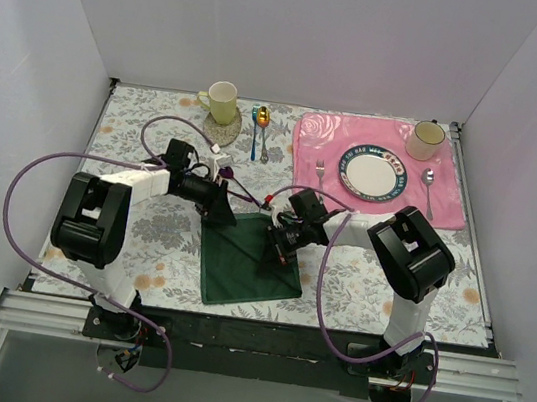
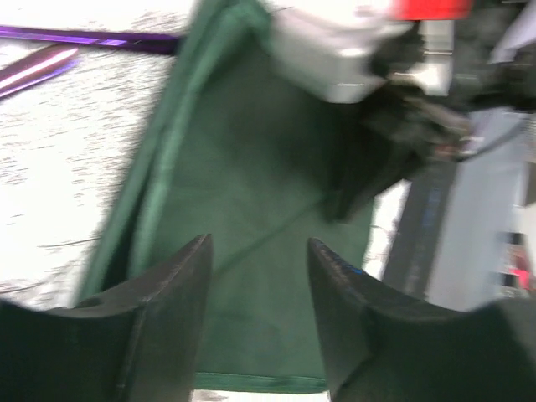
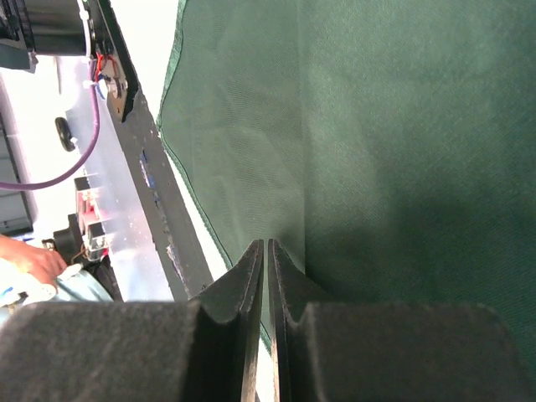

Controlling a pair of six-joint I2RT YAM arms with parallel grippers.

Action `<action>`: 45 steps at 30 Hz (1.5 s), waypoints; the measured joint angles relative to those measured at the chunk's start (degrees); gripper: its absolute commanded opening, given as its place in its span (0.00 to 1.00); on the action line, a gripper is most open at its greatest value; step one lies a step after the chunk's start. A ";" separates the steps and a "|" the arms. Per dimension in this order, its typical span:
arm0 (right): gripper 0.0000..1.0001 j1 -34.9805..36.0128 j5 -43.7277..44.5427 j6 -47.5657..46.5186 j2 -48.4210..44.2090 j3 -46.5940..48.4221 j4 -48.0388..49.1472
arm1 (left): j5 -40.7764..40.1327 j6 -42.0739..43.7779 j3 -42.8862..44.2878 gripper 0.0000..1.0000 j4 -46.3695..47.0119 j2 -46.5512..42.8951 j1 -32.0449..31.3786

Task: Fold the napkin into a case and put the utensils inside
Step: Fold the square-folded napkin at the center of the board, then smooth out the upper triangle-folded napkin at the center of the board.

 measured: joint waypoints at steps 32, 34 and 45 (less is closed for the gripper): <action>0.13 -1.16 -3.34 3.54 0.44 -2.84 4.94 | 10.80 -37.11 -9.77 0.49 27.98 12.28 -3.43; 0.13 -1.16 -4.04 4.68 -1.27 -3.19 6.08 | 11.13 -37.09 -9.66 0.49 27.91 12.59 -3.28; 0.14 -1.18 -5.03 7.28 -2.03 -2.49 11.93 | 11.15 -34.71 -8.94 0.48 25.66 12.74 -3.23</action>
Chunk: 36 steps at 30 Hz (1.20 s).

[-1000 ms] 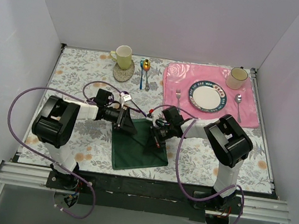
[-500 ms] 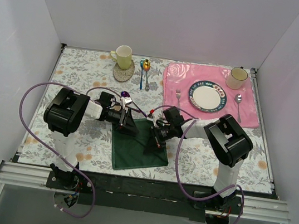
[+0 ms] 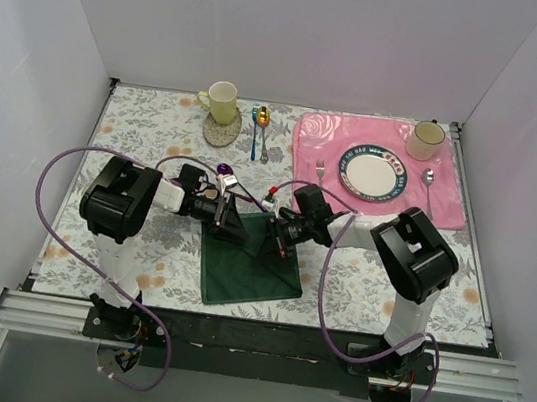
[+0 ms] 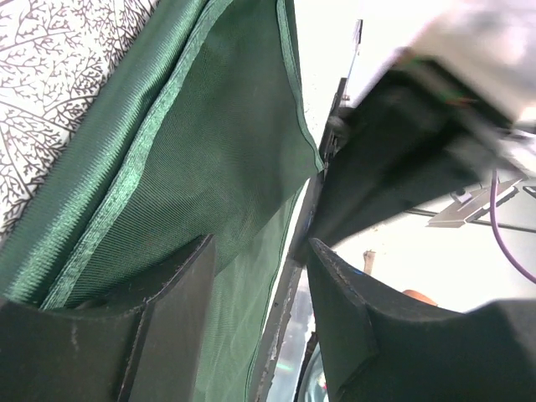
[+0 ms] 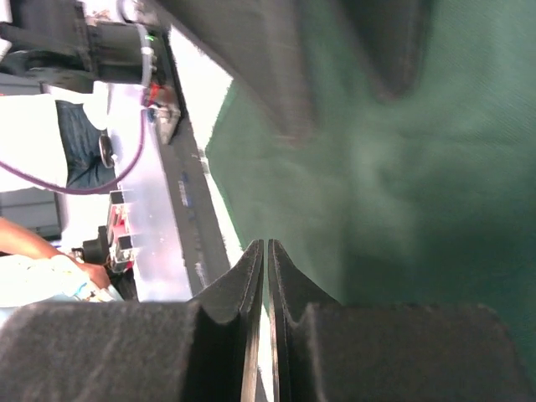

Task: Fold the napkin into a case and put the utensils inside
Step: Smooth out the upper triangle-folded napkin at the center of the board.

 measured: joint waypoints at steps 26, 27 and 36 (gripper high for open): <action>0.20 -5.77 -6.03 -18.51 2.86 -2.93 -25.16 | 1.07 1.05 0.96 0.46 -4.00 1.18 1.64; 0.21 -5.79 -6.45 -19.04 2.34 -2.93 -26.18 | 1.09 1.09 0.96 0.46 -4.02 1.18 1.64; 0.21 -7.15 -7.19 -19.85 -4.70 1.92 -30.25 | 1.11 1.90 1.29 0.47 -5.11 1.18 1.68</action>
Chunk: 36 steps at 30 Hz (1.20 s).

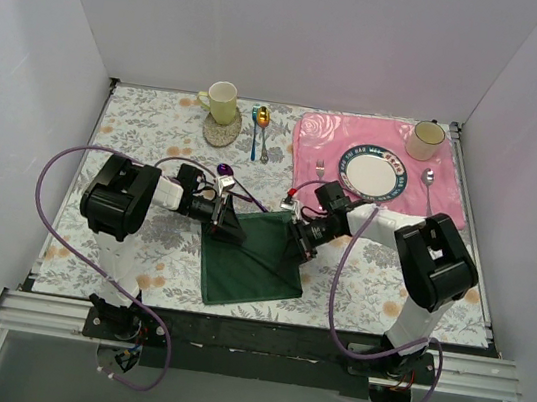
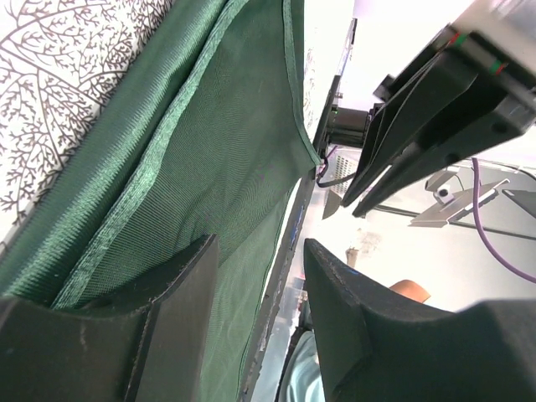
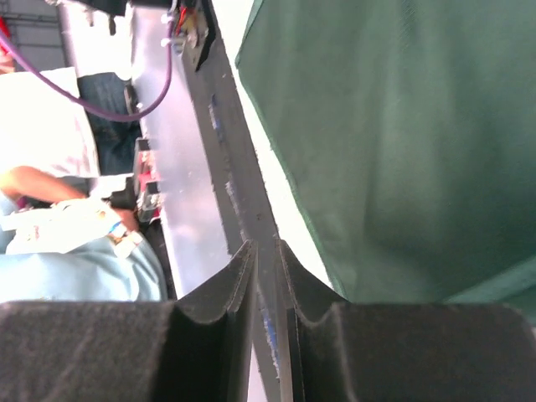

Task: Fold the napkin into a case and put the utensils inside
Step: Smooth out the upper triangle-folded napkin at the center of the board.

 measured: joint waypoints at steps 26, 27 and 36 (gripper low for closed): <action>0.19 -4.46 2.93 -4.39 10.38 -1.92 -6.25 | -1.49 4.31 1.55 0.51 -4.72 -3.58 3.02; 0.19 -4.46 2.97 -4.39 10.38 -1.88 -6.27 | -1.70 5.33 1.84 0.51 -5.70 -4.07 3.65; 0.19 -4.39 3.23 -4.39 10.40 -1.73 -6.58 | -2.45 8.68 2.01 0.50 -9.40 -6.51 5.81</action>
